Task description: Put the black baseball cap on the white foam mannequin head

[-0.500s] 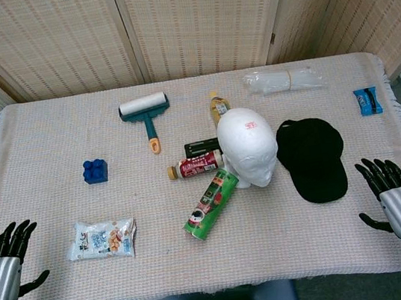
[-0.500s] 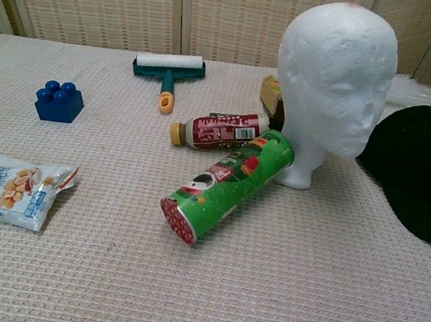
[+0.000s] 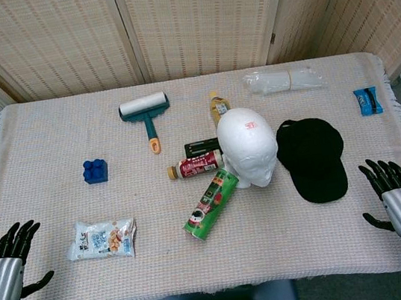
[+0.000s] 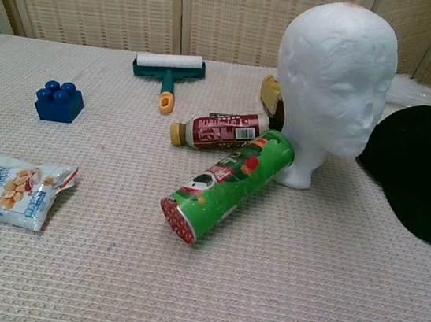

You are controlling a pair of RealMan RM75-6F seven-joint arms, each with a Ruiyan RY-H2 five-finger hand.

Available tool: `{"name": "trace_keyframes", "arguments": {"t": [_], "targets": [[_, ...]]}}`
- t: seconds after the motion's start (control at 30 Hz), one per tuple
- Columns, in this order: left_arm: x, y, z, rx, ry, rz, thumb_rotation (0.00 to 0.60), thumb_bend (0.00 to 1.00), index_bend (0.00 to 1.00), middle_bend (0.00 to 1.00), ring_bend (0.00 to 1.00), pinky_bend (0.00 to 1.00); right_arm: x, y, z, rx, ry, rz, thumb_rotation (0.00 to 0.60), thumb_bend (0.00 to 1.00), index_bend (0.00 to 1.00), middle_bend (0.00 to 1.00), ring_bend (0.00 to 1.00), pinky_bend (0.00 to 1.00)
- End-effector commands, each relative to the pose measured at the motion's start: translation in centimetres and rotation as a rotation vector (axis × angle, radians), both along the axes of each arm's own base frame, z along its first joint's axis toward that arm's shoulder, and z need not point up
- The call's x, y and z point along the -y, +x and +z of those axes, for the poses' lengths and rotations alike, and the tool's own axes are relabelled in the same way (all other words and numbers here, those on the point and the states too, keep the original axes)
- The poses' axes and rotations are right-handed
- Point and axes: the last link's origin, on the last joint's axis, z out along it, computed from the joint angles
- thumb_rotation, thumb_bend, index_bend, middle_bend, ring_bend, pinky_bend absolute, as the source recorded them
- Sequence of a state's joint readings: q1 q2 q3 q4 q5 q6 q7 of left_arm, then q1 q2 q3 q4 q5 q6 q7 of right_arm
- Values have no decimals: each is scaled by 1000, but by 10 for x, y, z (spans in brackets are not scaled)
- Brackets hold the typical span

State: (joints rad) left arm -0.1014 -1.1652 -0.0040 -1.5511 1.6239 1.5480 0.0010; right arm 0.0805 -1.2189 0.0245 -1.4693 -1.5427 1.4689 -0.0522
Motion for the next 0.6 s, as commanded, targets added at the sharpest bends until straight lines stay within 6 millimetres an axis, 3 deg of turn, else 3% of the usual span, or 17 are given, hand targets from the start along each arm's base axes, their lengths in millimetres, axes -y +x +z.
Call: {"name": "trace_keyframes", "arguments": {"t": [0.03, 0.17, 0.5, 0.53, 0.6], "targets": [[0, -1, 0, 16, -9, 15, 600, 77, 142, 125, 49, 179, -4, -21, -15, -3, -79, 29, 600, 125, 232, 20, 0, 0], [-1, 2, 4, 44, -2, 12, 600, 77, 142, 122, 49, 179, -2, -38, -28, -34, -96, 21, 600, 124, 308, 21, 0, 0], [-2, 0, 11, 73, 2, 32, 600, 77, 141, 122, 49, 180, 13, -55, -50, -77, -108, -45, 600, 125, 248, 58, 0, 0], [-2, 0, 12, 77, 5, 33, 600, 77, 141, 122, 49, 180, 18, -54, -54, -83, -118, -50, 600, 125, 246, 74, 3, 12], [-3, -1, 13, 78, 4, 37, 600, 77, 141, 122, 49, 180, 25, -53, -57, -109, -140, -41, 600, 125, 245, 132, 47, 128]]}}
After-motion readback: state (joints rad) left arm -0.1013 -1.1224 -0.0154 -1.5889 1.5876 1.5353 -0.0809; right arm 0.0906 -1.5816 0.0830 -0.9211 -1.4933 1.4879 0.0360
